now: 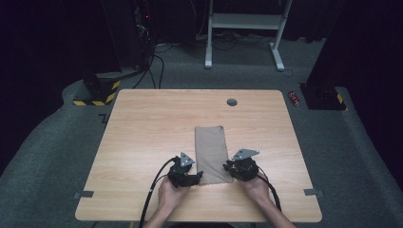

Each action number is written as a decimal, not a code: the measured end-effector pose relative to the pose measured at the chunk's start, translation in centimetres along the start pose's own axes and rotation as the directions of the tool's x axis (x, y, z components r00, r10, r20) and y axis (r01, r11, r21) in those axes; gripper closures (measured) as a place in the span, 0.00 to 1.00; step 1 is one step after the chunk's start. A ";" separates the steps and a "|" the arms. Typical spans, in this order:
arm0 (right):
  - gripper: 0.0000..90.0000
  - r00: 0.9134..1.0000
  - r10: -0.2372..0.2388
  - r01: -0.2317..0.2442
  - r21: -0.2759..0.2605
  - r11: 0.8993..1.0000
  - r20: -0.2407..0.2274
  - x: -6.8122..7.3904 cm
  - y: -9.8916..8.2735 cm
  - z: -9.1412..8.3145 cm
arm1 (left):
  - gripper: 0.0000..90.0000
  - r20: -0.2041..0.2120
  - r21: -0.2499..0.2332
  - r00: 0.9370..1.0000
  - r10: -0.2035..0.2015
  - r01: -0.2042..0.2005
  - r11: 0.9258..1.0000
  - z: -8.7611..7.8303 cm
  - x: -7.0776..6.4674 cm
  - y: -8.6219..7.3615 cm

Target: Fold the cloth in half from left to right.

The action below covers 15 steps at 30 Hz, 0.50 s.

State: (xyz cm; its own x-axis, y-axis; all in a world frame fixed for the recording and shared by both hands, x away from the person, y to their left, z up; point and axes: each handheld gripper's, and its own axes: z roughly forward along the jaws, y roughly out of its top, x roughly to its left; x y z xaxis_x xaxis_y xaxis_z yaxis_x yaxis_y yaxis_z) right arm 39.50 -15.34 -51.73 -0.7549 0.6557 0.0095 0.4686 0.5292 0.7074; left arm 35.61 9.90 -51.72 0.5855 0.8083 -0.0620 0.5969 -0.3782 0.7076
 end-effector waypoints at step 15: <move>0.79 1.000 0.003 -0.003 0.007 1.000 0.014 -0.7 -0.1 -0.1 | 0.47 -0.046 -0.032 0.998 0.038 -0.039 0.999 -1.0 -0.8 -1.7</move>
State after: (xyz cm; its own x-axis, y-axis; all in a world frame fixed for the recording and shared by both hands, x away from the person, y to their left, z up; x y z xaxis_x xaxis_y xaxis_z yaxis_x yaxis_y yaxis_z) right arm 39.89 -15.92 -51.73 -0.7471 0.6647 0.0020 0.4740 0.5308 0.7026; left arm 33.57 10.32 -52.14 0.5816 0.8135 -0.0025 0.5557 -0.3951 0.7315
